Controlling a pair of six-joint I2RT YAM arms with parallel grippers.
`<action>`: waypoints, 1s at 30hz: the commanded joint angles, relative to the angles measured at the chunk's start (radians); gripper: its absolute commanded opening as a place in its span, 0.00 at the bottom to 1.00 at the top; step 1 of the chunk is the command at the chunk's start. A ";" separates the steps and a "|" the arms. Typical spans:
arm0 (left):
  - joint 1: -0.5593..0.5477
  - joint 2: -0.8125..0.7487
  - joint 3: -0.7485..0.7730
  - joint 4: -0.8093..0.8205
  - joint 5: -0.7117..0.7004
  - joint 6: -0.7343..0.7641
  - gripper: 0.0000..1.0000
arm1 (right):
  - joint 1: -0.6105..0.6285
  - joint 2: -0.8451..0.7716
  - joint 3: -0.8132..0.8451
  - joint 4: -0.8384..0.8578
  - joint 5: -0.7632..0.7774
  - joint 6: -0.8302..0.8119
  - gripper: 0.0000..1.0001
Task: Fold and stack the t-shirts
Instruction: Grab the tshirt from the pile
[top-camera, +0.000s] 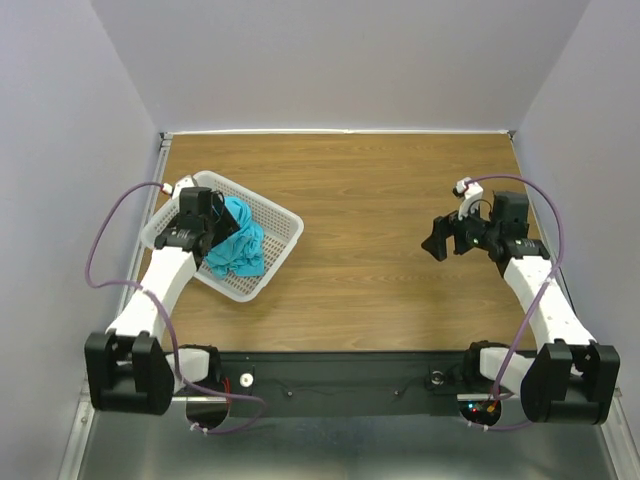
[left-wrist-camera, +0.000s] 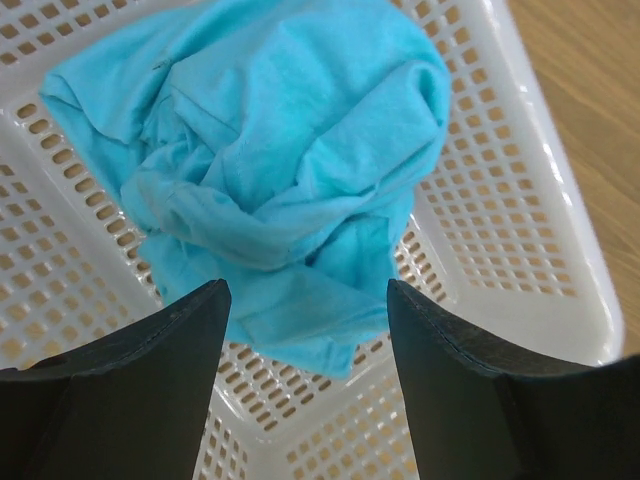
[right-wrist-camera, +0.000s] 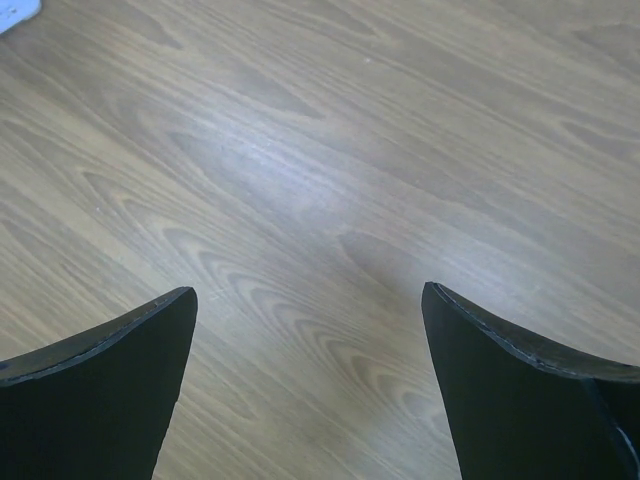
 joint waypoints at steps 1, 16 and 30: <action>-0.002 0.111 0.040 0.104 -0.069 -0.018 0.76 | 0.001 -0.009 -0.023 0.028 -0.058 -0.013 1.00; -0.033 0.020 0.248 0.169 0.018 0.094 0.00 | -0.002 -0.024 -0.054 0.046 -0.056 -0.040 1.00; -0.036 -0.011 0.797 0.624 0.628 -0.237 0.00 | -0.013 -0.020 -0.063 0.084 0.014 -0.014 1.00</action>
